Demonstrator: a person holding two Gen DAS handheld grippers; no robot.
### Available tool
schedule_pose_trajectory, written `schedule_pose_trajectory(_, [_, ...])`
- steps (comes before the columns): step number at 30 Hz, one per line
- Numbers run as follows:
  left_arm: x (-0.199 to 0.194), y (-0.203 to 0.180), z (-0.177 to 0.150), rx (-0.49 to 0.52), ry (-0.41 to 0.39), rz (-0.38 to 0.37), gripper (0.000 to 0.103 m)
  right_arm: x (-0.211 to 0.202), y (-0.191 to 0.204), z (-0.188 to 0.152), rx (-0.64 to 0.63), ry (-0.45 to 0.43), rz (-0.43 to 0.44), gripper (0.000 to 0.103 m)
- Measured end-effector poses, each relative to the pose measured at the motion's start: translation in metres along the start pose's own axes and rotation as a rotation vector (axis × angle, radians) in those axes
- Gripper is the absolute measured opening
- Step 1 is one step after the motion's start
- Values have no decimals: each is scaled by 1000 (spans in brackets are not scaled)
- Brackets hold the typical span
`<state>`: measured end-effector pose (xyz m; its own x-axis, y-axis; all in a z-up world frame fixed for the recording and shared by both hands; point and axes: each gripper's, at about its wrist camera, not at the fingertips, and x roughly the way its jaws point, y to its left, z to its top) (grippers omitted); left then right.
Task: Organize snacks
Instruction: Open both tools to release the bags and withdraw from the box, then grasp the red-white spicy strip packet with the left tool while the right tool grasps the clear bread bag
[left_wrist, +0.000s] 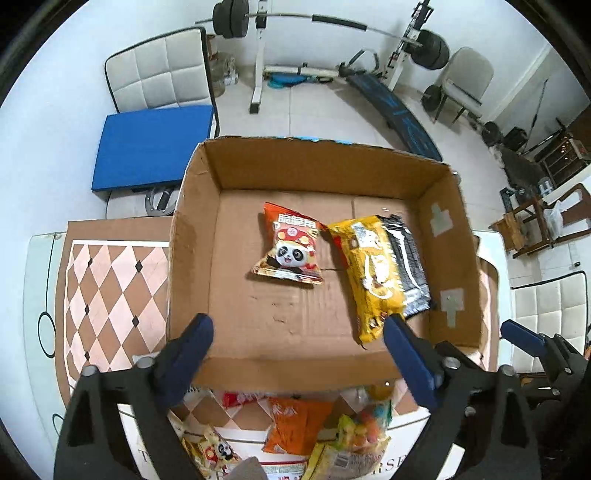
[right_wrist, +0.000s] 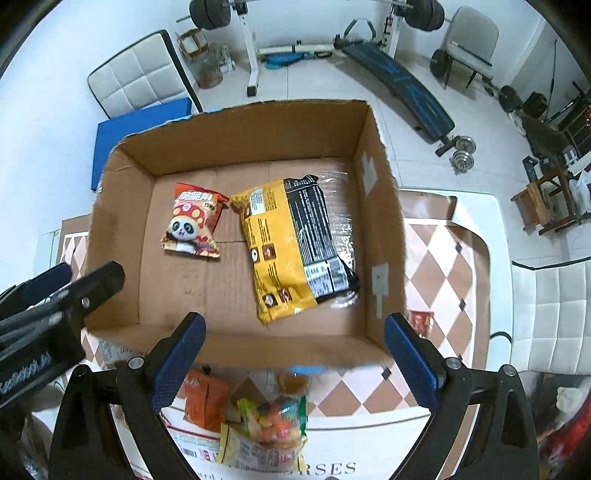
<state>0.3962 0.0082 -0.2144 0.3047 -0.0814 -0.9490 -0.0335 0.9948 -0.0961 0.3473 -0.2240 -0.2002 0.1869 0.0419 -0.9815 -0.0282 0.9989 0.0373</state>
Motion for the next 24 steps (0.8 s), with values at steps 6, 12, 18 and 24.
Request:
schedule_pose_trajectory(6, [-35,-4,-25,-5,-62,0,95,-26,-4,-32,6,-46,24,100])
schedule_pose_trajectory(12, [-58,7,-67,-35,-79,16,95,-30,-10,-71,34,4,86,101])
schedule_pose_trajectory(18, [-30,39,-125,-105,42,77,95,21,-11,-122,66,181,131,101])
schedule_pose_trajectory(24, [22,64,-187,-108,182,64,95,72,0,-162,-7,301,120,101])
